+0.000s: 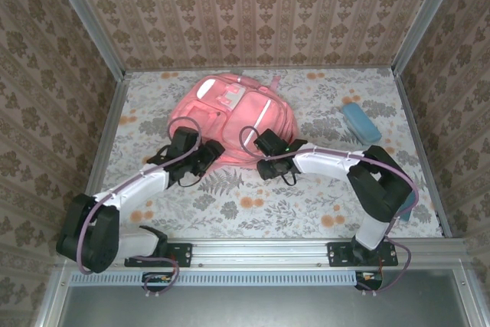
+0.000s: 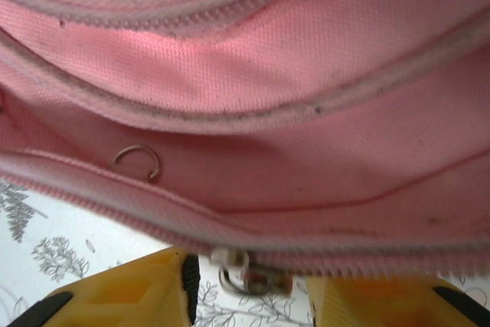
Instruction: Pack books, pencil case, and school supplies into a backpack
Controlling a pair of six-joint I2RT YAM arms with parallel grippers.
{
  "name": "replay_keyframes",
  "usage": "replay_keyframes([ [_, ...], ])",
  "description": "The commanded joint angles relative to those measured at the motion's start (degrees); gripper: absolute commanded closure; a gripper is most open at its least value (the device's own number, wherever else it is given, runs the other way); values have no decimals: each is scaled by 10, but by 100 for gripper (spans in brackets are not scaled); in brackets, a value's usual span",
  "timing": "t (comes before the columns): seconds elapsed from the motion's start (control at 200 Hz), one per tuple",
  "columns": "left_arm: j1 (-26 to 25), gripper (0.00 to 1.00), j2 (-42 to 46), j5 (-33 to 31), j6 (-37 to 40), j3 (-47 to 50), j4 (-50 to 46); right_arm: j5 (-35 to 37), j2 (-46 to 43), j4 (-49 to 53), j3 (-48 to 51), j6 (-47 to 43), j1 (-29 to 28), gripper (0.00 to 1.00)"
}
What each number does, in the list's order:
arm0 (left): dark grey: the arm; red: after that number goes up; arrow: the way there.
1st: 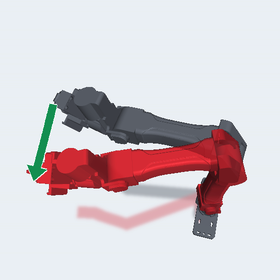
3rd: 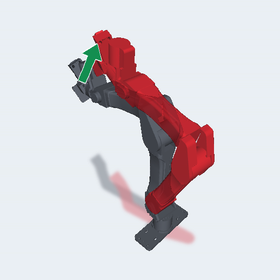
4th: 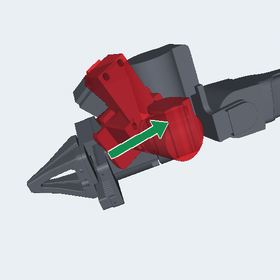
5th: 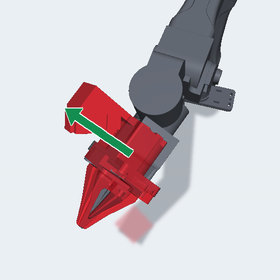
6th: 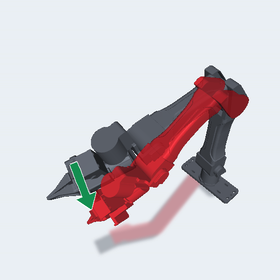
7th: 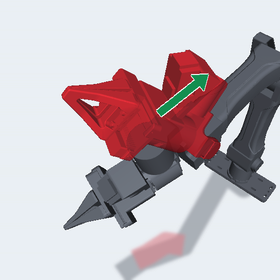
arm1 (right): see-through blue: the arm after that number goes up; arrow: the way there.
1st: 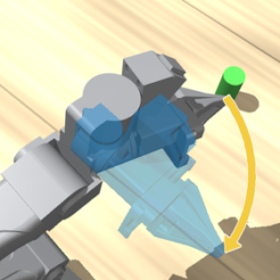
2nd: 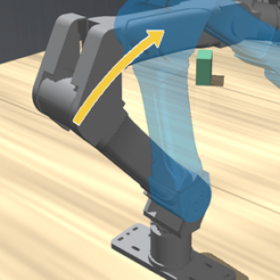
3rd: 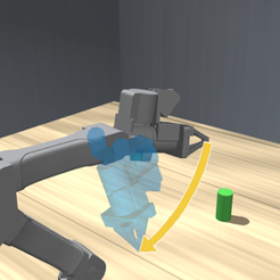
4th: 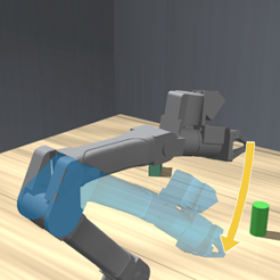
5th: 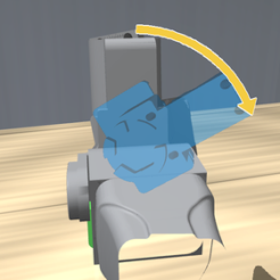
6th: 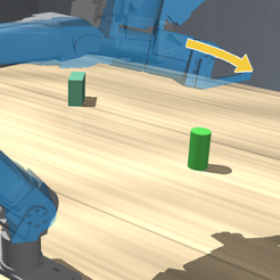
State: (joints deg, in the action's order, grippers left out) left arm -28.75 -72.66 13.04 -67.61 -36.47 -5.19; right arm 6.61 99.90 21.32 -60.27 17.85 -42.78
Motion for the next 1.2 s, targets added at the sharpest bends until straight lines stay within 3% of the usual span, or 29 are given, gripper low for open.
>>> replay_keyframes([
  [0.0, -16, 33, -18, -13, -41, 3, 41, 33, 14, -23, -25, -27, 1, 61],
  [0.225, -30, 34, -39, -13, -51, 5, 60, 41, -2, -25, -19, -38, 0, 79],
  [0.4, -35, 35, -38, -19, -64, 15, 72, -8, -29, -22, -8, -35, -3, 94],
  [0.585, -53, 37, -39, -22, -93, 34, 108, -80, -49, -29, -15, -23, -15, 100],
  [0.825, -77, 37, -51, -27, -123, 52, 179, -149, -28, -55, -54, 21, -42, 100],
  [0.975, -81, 49, -50, -43, -135, 60, 185, -157, -16, -56, -71, 43, -49, 100],
  [1.195, -79, 78, -46, -79, -135, 67, 153, -63, -31, 6, -60, 53, -49, 100],
])
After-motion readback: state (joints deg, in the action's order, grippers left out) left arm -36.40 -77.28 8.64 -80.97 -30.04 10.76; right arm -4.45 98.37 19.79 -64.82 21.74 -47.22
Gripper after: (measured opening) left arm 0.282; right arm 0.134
